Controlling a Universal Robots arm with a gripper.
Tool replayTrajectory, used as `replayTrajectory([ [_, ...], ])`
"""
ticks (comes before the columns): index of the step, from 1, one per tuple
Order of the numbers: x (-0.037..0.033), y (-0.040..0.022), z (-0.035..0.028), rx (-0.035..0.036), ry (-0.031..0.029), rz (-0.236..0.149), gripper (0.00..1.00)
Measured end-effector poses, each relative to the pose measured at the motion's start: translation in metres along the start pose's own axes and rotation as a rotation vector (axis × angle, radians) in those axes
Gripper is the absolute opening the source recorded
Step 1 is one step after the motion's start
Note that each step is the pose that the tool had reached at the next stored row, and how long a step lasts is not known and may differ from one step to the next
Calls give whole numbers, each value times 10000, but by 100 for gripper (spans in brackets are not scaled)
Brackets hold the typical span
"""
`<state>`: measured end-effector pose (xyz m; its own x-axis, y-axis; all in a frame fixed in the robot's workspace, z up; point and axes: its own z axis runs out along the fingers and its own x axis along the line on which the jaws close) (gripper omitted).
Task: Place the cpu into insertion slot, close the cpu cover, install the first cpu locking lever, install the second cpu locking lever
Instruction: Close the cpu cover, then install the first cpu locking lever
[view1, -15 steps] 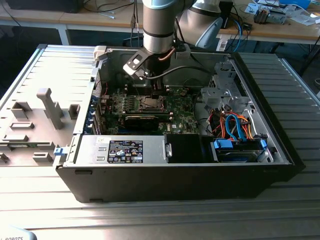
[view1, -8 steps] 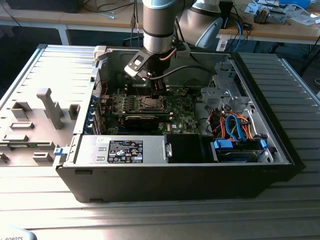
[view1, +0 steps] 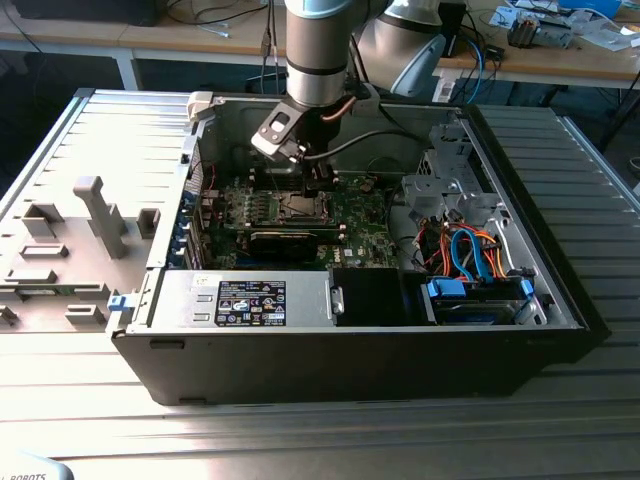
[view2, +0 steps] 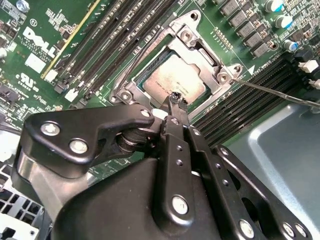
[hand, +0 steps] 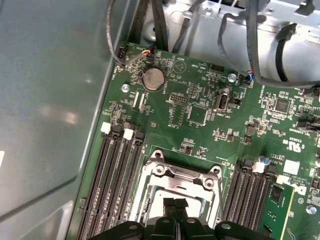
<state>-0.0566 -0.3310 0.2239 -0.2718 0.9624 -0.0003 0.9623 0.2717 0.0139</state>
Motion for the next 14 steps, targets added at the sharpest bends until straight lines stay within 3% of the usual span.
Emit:
replayTrajectory([
  [14,0,0,0,-6,12,-971,11],
])
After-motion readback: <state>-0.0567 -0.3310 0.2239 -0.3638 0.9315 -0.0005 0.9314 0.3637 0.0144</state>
